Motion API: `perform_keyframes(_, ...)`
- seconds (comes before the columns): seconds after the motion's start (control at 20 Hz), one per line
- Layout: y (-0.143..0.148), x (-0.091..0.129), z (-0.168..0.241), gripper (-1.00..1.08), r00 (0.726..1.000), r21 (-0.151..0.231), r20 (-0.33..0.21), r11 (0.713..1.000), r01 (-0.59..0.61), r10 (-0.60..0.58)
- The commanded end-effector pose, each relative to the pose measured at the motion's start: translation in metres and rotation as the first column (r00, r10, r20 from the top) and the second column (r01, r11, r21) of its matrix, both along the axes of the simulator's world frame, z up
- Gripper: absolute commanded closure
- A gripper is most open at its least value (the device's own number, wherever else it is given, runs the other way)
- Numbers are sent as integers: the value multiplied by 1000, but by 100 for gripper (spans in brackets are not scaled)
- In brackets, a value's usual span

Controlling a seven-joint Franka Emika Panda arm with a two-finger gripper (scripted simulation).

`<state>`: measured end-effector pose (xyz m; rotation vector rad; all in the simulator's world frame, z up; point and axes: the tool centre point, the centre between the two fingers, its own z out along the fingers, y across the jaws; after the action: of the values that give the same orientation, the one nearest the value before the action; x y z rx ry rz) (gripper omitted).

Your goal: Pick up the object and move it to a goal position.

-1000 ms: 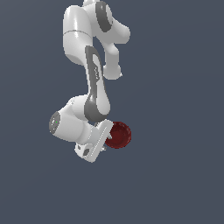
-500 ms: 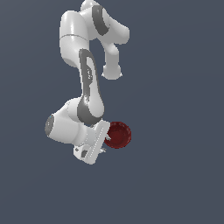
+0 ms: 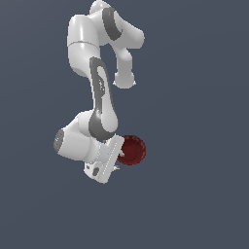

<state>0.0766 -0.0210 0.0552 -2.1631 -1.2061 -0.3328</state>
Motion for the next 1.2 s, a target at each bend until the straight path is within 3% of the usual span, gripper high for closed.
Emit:
perform_keyframes(0.0, 7, -1, -8, -20, 1000, 2, 0, 1000, -2, 2)
perform_keyframes(0.2, 11, -2, -13, -20, 1000, 2, 0, 1000, -2, 2)
perform_keyframes(0.25, 11, -2, -13, 108, 1000, 2, 0, 1000, -2, 2)
perform_keyframes(1.15, 0, -9, 1, 108, 1000, 2, 0, 1000, -2, 2)
